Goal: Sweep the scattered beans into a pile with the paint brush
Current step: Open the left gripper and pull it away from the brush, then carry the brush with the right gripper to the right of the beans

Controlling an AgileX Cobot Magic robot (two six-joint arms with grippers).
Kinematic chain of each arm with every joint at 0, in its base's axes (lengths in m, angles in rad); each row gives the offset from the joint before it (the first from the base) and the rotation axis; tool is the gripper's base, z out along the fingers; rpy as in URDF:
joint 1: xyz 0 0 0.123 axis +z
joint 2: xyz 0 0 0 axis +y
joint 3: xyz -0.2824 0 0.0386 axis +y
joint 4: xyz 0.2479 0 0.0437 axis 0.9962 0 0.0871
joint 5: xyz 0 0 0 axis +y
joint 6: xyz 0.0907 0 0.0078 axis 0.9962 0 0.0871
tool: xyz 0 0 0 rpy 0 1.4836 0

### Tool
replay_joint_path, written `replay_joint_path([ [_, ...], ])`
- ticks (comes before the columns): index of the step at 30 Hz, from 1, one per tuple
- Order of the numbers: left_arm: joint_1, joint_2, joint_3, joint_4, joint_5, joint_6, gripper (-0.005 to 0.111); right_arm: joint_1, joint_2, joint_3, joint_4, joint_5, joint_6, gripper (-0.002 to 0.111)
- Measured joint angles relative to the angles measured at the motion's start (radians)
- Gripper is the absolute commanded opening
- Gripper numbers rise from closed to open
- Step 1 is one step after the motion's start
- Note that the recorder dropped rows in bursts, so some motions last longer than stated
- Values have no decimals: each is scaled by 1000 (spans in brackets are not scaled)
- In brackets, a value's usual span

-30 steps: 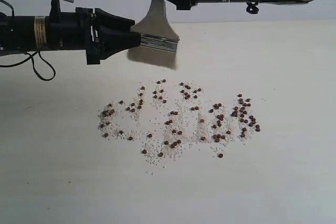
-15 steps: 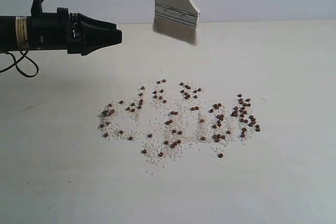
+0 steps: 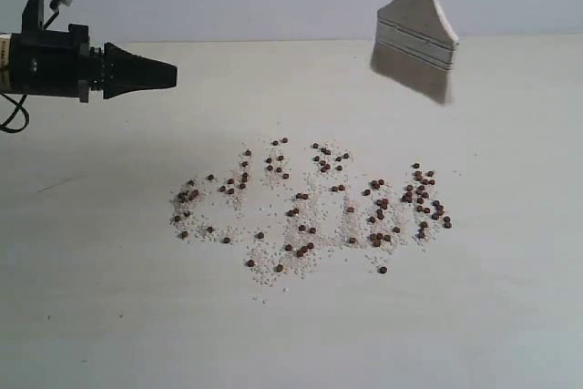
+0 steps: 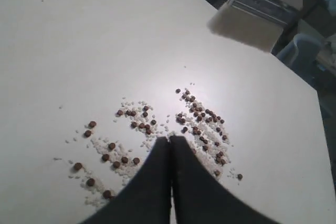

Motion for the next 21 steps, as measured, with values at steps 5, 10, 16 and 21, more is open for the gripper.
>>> replay_joint_path([
  [5, 9, -57, 107, -52, 0, 10, 0, 0, -128, 107, 2, -65, 22, 0],
  [10, 30, -148, 267, -98, 0, 119, 0, 0, -219, 191, 3, -84, 56, 0],
  [16, 60, -275, 518, -245, 0, 338, 0, 0, -240, 275, 3, -6, 79, 0],
  [21, 80, -377, 698, -362, 0, 505, 0, 0, -240, 286, 3, 44, 97, 0],
])
